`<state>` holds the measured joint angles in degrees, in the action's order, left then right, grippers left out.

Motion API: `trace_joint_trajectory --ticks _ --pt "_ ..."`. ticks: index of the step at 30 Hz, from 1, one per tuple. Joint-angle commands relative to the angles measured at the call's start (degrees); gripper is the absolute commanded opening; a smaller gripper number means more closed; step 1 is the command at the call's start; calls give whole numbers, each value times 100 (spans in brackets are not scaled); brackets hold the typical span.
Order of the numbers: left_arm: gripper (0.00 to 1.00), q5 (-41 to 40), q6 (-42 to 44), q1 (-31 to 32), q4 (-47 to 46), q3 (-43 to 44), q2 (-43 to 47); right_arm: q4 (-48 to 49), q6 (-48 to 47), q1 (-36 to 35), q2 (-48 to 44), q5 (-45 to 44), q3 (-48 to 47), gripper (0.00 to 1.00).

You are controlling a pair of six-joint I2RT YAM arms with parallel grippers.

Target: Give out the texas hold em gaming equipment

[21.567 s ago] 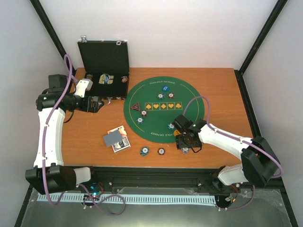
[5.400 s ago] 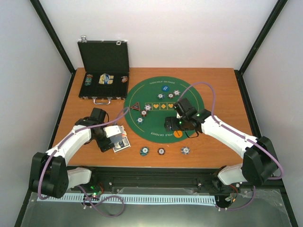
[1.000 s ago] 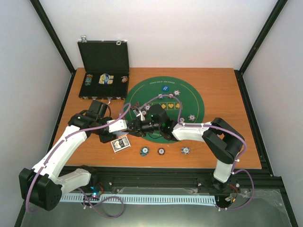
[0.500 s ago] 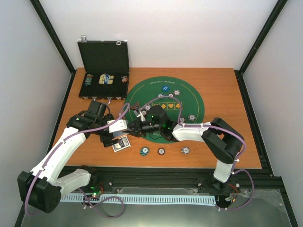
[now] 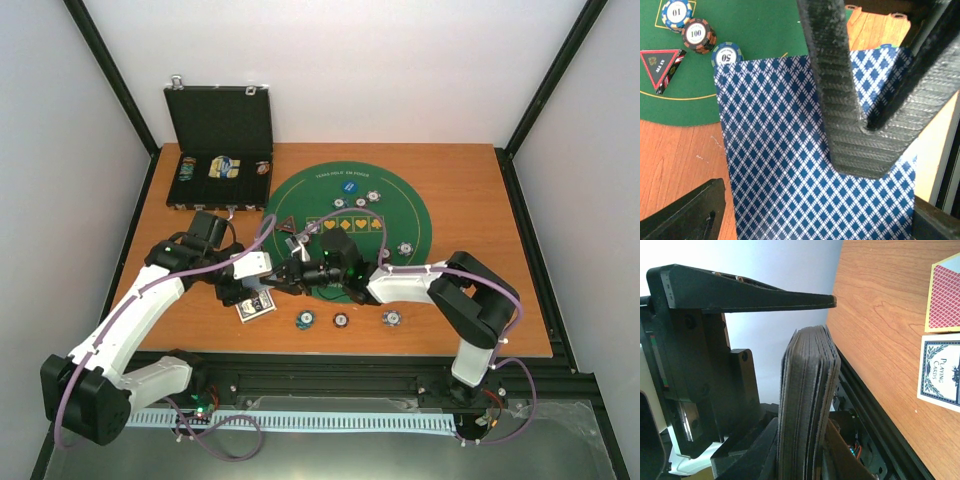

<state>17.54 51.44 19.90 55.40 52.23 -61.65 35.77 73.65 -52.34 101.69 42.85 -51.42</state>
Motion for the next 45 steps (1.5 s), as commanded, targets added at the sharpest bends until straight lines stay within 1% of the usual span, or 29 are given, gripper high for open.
trace_joint_trajectory --ticks 1,5,12,17,23,28,30,31,33,36,39,42,45 --pt "83 456 105 40 -30 31 149 254 18 -75 -190 67 147 8" --pt "87 606 106 40 10 86 181 320 -3 -103 -192 131 214 8" --pt "83 972 500 40 581 302 148 340 -14 -158 -313 66 349 9" --pt "84 1018 640 45 596 233 232 409 -14 -206 -313 81 340 9" --pt "80 1164 616 40 544 147 179 648 117 -216 -331 86 451 9" --pt "74 1253 534 40 520 106 131 1016 267 -216 -474 52 708 9" --pt "75 1384 473 41 613 135 147 1162 359 -215 -521 20 778 9" --pt "78 1502 424 40 653 159 167 1195 376 -216 -559 12 802 9" --pt "87 1650 257 40 634 152 237 1196 380 -216 -629 11 839 9" --pt "94 1782 76 40 549 80 352 1203 396 -215 -802 -9 947 9" --pt "94 1783 70 40 606 108 279 1159 385 -216 -996 -51 1024 9" --pt "90 1827 70 40 626 245 174 892 283 -216 -1141 -96 1033 6" --pt "88 1986 45 40 560 339 227 830 310 -213 -1178 -117 1000 6"
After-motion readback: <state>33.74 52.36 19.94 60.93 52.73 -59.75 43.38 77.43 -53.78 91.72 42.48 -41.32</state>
